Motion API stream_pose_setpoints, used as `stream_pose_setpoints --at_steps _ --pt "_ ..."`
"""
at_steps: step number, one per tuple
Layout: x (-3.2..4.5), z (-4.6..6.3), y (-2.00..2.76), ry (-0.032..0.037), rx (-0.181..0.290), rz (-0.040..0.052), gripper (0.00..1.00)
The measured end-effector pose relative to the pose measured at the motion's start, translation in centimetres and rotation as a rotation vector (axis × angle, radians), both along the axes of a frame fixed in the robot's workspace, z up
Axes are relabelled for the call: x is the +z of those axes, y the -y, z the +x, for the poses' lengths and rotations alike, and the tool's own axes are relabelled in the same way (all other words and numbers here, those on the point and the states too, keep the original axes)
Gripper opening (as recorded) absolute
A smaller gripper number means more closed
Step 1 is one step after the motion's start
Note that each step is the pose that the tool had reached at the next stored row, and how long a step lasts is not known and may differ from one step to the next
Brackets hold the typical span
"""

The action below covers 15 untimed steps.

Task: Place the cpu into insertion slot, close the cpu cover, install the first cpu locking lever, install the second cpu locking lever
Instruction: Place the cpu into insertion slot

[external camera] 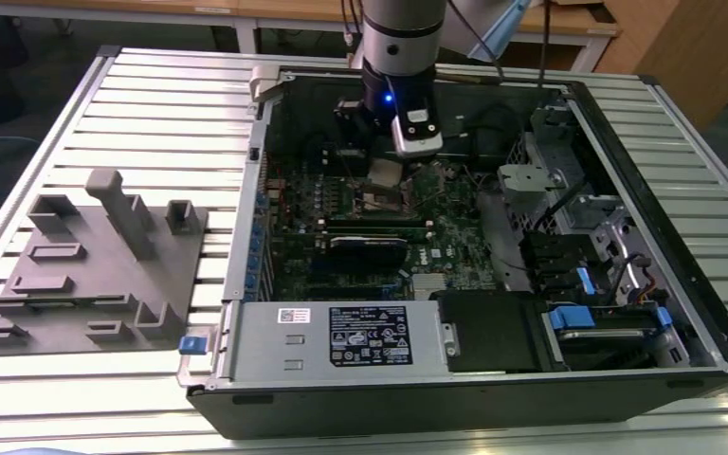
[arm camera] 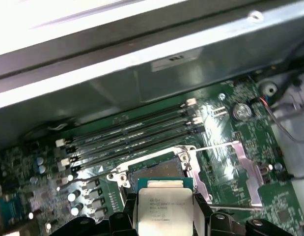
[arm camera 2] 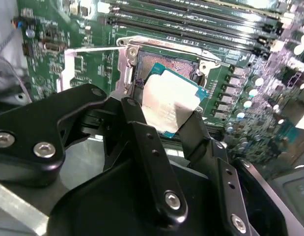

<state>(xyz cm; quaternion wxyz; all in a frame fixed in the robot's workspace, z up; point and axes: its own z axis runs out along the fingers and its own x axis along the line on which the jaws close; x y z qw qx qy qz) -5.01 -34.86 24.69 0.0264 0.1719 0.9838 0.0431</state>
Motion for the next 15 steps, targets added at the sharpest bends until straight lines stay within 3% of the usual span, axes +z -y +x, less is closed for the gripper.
stream_pose_setpoints --at_steps 15 --pt "-0.15 0.0 0.0 -0.0001 -0.268 -0.0001 0.54"
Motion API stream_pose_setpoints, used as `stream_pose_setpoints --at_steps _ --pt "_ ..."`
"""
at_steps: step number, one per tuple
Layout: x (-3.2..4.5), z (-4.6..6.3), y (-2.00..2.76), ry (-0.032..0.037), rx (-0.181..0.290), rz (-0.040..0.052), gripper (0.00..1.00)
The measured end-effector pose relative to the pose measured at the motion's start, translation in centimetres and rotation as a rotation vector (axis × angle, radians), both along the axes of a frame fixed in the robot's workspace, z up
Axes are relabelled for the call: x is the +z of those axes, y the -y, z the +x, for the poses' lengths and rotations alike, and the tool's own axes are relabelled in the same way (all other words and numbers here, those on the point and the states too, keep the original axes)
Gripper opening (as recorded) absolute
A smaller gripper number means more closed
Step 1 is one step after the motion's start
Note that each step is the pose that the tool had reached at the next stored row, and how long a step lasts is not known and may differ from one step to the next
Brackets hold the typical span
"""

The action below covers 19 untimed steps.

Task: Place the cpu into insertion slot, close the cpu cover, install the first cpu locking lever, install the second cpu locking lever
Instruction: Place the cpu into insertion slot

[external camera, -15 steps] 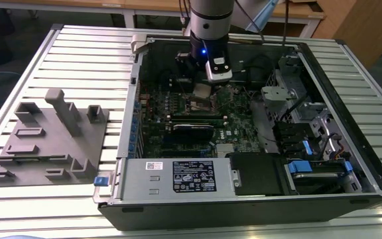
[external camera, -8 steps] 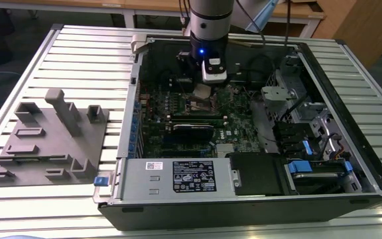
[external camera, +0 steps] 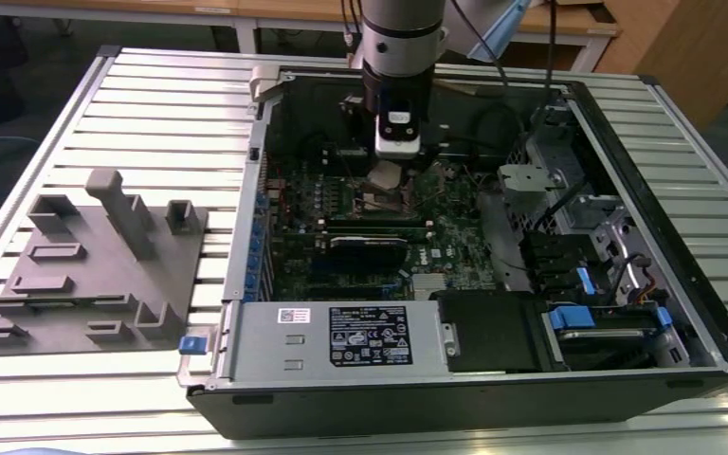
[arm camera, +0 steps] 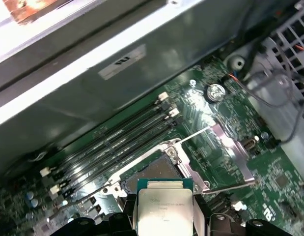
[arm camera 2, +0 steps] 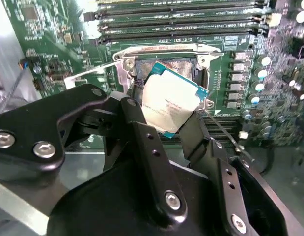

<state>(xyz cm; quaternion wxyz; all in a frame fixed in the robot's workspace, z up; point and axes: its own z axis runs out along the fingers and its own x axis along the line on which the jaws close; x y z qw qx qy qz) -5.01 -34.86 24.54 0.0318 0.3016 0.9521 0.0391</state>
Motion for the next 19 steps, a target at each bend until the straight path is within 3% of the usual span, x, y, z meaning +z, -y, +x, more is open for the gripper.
stream_pose_setpoints --at_steps 19 --pt "-0.17 0.0 0.0 0.0 -0.295 0.0 0.54"
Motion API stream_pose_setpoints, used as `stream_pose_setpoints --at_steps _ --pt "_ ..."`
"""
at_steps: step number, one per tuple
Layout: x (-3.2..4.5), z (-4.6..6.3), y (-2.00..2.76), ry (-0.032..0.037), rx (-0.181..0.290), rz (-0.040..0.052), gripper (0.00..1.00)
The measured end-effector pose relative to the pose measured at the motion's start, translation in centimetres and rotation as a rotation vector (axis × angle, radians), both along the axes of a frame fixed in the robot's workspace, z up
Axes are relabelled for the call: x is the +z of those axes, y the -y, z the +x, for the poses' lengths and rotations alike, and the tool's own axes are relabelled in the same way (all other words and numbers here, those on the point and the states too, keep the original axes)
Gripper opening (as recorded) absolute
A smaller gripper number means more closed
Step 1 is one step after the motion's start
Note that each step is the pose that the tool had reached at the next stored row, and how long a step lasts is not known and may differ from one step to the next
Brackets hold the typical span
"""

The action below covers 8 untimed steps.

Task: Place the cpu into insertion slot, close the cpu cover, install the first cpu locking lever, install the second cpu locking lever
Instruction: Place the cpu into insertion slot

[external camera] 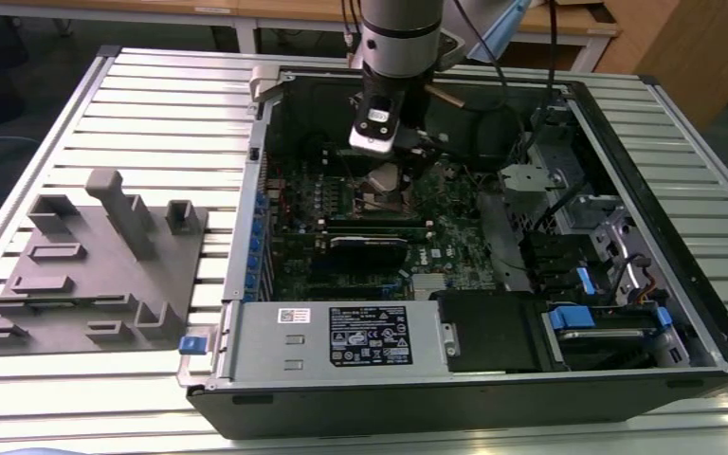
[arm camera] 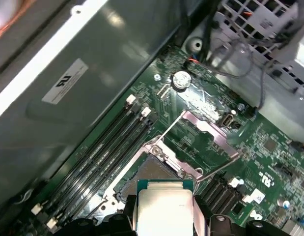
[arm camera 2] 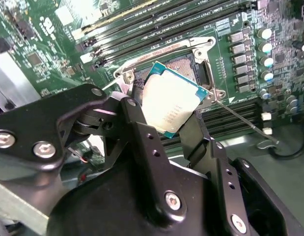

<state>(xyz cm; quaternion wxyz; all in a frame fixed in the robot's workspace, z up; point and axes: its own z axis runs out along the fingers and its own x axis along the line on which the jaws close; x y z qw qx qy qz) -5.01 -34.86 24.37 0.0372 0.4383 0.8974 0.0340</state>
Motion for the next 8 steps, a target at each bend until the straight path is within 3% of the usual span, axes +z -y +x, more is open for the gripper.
stream_pose_setpoints --at_steps 8 --pt "-0.04 0.0 0.0 0.0 -0.072 0.0 0.54"
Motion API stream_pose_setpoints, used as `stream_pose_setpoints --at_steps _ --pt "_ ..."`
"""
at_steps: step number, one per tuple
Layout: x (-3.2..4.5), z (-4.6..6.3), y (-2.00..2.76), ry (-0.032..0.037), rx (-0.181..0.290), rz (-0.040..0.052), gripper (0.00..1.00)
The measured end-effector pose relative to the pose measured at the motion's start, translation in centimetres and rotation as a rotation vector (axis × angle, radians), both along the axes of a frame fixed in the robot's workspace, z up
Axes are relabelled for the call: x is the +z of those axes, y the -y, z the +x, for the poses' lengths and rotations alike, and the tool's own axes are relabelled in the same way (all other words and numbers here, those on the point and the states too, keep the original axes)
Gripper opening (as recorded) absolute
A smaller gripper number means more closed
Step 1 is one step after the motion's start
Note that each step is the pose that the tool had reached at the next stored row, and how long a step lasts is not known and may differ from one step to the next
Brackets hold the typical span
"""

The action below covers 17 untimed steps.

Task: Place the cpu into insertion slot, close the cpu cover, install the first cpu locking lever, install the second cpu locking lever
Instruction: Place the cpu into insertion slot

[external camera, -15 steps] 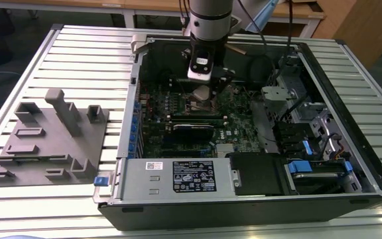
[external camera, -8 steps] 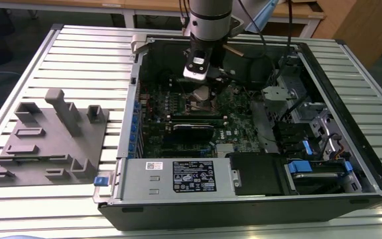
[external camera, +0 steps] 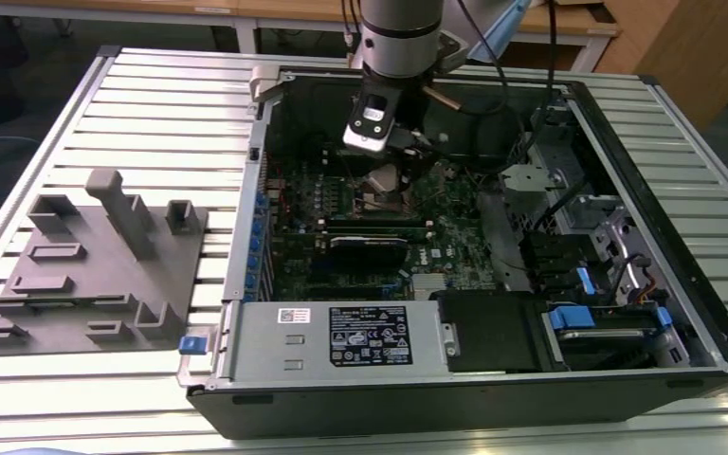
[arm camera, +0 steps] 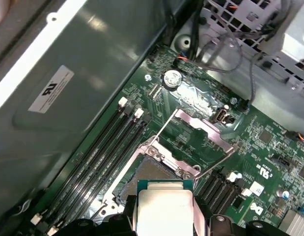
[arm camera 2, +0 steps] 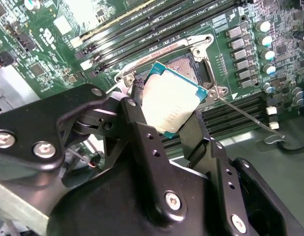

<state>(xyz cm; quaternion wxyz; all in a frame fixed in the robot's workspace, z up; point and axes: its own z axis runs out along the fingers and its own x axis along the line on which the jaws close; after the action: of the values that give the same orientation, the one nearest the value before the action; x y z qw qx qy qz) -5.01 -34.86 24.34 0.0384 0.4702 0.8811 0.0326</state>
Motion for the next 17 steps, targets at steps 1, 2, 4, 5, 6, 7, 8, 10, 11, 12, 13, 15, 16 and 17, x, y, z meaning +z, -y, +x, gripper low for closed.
stream_pose_setpoints --at_steps 1,2,4,5,6,7,8,10,11,12,13,15,16,17 --pt "-0.01 0.0 0.0 0.0 -0.008 0.0 0.54" --pt "-0.01 0.0 0.0 0.0 -0.017 0.0 0.54" --pt "-0.02 0.0 0.0 0.0 -0.033 0.0 0.54" --pt "-0.02 0.0 0.0 0.0 -0.037 0.0 0.54" --pt "-0.02 0.0 0.0 -0.0001 -0.038 0.0 0.54" --pt "-0.02 0.0 0.0 0.0 -0.038 0.0 0.54" --pt "-0.02 0.0 0.0 0.0 -0.038 0.0 0.54" --pt "-0.02 0.0 0.0 0.0 -0.038 0.0 0.54" --pt "-0.02 0.0 0.0 0.0 -0.038 0.0 0.54" --pt "-0.02 0.0 0.0 0.0 -0.038 0.0 0.54" --pt "-0.02 0.0 0.0 0.0 -0.038 0.0 0.54" --pt "-0.02 0.0 0.0 0.0 -0.038 0.0 0.54" --pt "-0.02 0.0 0.0 0.0 -0.039 0.0 0.54" --pt "-0.02 0.0 0.0 0.0 -0.041 0.0 0.54"
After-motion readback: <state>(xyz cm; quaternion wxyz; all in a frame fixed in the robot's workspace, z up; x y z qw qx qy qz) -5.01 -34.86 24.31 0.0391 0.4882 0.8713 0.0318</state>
